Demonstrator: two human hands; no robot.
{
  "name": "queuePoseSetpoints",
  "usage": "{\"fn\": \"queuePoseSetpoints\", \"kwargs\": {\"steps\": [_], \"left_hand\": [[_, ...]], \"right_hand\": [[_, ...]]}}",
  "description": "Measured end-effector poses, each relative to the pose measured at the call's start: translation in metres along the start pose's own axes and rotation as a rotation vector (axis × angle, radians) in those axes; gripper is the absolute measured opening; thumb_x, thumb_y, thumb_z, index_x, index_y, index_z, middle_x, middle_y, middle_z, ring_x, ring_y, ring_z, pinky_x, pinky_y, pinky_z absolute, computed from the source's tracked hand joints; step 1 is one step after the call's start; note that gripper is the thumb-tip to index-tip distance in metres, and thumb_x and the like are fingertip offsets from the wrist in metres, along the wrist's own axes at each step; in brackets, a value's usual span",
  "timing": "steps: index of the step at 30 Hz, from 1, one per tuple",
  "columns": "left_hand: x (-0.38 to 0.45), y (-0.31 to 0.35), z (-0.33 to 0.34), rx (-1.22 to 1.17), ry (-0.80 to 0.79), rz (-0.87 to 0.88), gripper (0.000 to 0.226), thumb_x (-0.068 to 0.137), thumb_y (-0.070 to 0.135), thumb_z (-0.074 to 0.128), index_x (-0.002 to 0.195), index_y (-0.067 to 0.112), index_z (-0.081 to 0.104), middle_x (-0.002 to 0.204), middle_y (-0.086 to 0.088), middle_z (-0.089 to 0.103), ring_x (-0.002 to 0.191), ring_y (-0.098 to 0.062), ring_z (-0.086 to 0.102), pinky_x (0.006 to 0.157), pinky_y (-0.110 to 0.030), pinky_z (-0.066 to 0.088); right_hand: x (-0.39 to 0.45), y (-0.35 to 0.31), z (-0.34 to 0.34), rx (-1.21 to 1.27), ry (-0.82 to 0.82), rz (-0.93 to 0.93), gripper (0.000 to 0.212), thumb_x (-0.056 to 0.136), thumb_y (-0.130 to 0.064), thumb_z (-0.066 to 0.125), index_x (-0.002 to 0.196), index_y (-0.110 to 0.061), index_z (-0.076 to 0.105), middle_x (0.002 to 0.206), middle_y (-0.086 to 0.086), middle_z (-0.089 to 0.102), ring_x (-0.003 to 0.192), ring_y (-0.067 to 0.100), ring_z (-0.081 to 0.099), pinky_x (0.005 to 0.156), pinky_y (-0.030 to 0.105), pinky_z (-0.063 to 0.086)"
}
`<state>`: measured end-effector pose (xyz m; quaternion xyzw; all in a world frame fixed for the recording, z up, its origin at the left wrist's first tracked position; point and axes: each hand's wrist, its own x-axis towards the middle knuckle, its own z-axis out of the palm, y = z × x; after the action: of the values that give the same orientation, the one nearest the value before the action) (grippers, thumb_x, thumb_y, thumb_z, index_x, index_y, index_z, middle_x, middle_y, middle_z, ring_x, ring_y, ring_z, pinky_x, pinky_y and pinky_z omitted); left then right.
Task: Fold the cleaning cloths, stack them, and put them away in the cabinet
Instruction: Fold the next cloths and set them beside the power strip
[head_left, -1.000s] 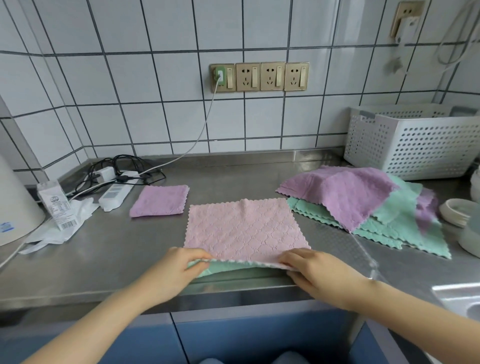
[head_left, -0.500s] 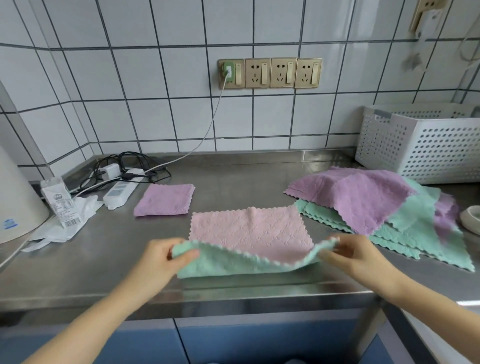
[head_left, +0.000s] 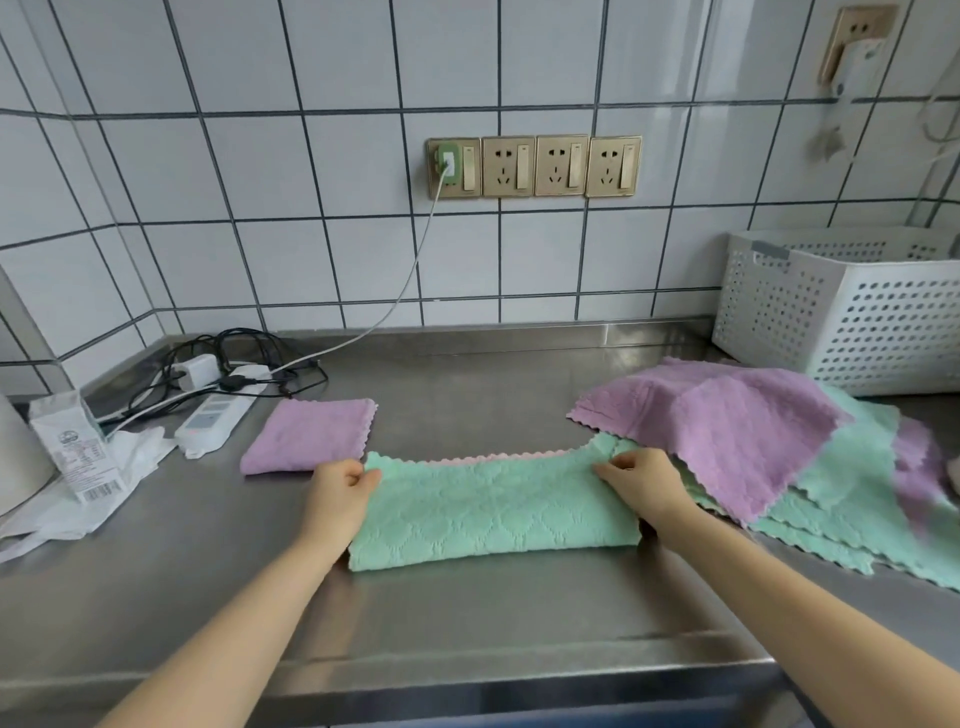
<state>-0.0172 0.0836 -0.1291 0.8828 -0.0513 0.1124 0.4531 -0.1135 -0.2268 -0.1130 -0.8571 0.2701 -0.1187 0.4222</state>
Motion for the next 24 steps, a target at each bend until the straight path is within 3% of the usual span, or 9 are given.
{"fn": "queuePoseSetpoints", "kwargs": {"steps": [3,6,11,14,17,21,24], "left_hand": [[0.0040,-0.0011,0.0033,0.089,0.042,0.024,0.045,0.089,0.011,0.059,0.054,0.020,0.033,0.047,0.003,0.032,0.050,-0.023,0.030,0.050,-0.034,0.022],[0.0052,-0.0013,0.0067,0.146,0.069,0.047,0.042,0.091,0.014,0.057,0.056,0.021,0.033,0.047,0.003,0.036,0.059,-0.039,0.040,0.055,-0.033,0.028],[0.0042,-0.0028,0.0094,0.155,0.088,0.056,0.031,0.092,0.016,0.056,0.063,0.013,0.042,0.048,0.000,0.041,0.057,-0.029,0.037,0.056,-0.034,0.032],[0.0015,-0.0058,0.0095,0.140,0.108,0.073,0.028,0.092,0.017,0.054,0.068,0.008,0.044,0.051,-0.003,0.044,0.055,-0.029,0.039,0.054,-0.035,0.031],[-0.0009,-0.0057,0.0088,0.173,0.104,0.063,0.034,0.090,0.017,0.057,0.062,0.011,0.040,0.048,0.000,0.040,0.053,-0.026,0.035,0.053,-0.035,0.029],[-0.0029,0.0025,0.0067,0.228,0.086,0.039,0.044,0.085,0.013,0.062,0.054,0.013,0.031,0.046,0.000,0.029,0.048,-0.018,0.023,0.052,-0.034,0.025],[-0.0019,0.0027,0.0068,0.226,0.083,0.020,0.041,0.087,0.013,0.061,0.056,0.011,0.034,0.046,-0.001,0.032,0.052,-0.024,0.029,0.055,-0.034,0.027]], "right_hand": [[-0.0012,-0.0021,0.0014,-0.040,0.028,-0.059,0.026,0.088,-0.024,0.062,0.073,-0.004,0.065,0.070,0.006,0.058,0.068,0.020,0.050,0.062,0.027,0.034],[0.0006,-0.0020,0.0042,-0.045,0.049,-0.081,0.024,0.090,-0.026,0.061,0.081,-0.004,0.066,0.079,0.008,0.063,0.077,0.024,0.054,0.068,0.027,0.036],[0.0020,0.0004,0.0049,-0.051,0.083,-0.102,0.021,0.091,-0.026,0.059,0.092,-0.006,0.066,0.084,0.006,0.061,0.081,0.024,0.054,0.072,0.026,0.036],[0.0000,0.0018,0.0053,-0.043,0.099,-0.115,0.018,0.090,-0.024,0.058,0.085,-0.007,0.063,0.076,0.005,0.059,0.076,0.024,0.052,0.064,0.028,0.034],[0.0002,0.0032,0.0063,-0.067,0.096,-0.090,0.026,0.088,-0.021,0.059,0.065,-0.009,0.051,0.058,0.003,0.048,0.060,0.019,0.043,0.050,0.029,0.029],[0.0017,0.0023,0.0063,-0.084,0.082,-0.056,0.040,0.084,-0.016,0.060,0.053,-0.013,0.036,0.050,0.002,0.035,0.049,0.014,0.031,0.046,0.028,0.024],[0.0021,0.0017,0.0072,-0.098,0.086,-0.053,0.034,0.087,-0.018,0.060,0.057,-0.011,0.046,0.053,0.002,0.043,0.054,0.017,0.040,0.051,0.028,0.029]]}}
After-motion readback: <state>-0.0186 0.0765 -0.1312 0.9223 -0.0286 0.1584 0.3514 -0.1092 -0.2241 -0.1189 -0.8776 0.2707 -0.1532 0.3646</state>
